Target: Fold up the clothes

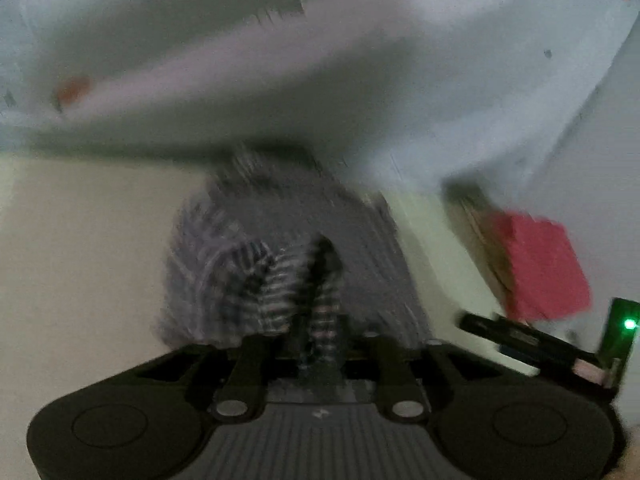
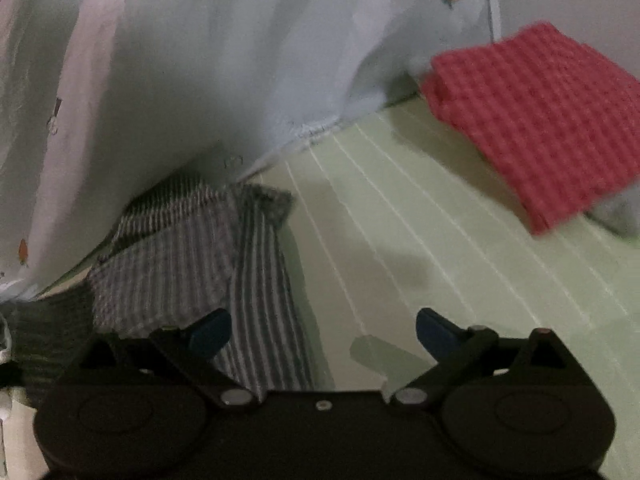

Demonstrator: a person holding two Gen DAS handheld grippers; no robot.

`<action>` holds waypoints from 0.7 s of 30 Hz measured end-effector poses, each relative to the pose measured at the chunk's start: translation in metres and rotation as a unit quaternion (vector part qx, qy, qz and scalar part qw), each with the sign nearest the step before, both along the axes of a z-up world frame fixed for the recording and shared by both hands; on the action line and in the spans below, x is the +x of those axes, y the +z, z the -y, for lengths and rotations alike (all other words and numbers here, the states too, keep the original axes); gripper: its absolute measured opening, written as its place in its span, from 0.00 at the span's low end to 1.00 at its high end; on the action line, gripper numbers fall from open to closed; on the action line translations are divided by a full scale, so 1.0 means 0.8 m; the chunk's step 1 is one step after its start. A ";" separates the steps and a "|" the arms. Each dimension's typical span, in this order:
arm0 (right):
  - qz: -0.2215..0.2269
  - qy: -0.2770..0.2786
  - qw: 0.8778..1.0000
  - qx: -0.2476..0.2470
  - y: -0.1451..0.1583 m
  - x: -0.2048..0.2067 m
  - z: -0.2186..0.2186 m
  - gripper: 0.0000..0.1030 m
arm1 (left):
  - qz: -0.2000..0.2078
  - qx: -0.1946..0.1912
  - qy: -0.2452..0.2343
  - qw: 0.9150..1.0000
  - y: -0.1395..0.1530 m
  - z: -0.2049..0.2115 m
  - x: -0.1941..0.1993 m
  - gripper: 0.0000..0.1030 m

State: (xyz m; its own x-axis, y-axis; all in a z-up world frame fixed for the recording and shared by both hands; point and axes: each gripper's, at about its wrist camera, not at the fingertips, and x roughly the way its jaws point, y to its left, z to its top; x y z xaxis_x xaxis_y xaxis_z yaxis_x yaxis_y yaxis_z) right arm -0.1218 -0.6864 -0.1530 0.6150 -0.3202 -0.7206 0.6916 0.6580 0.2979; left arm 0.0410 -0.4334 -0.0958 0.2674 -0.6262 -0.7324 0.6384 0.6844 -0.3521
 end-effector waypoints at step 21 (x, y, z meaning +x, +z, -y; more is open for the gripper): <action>0.023 0.226 0.974 -0.022 -0.004 0.143 -0.088 0.82 | 0.083 0.058 0.139 0.985 0.000 -0.047 0.016 1.00</action>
State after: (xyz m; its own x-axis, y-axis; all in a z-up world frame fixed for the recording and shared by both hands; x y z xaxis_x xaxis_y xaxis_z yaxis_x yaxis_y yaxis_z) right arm -0.0076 -0.6160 -0.1565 0.7320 -0.0401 -0.6802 0.3155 0.9047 0.2862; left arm 0.0536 -0.3957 -0.0957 0.5389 -0.4267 -0.7263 0.4634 0.8702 -0.1675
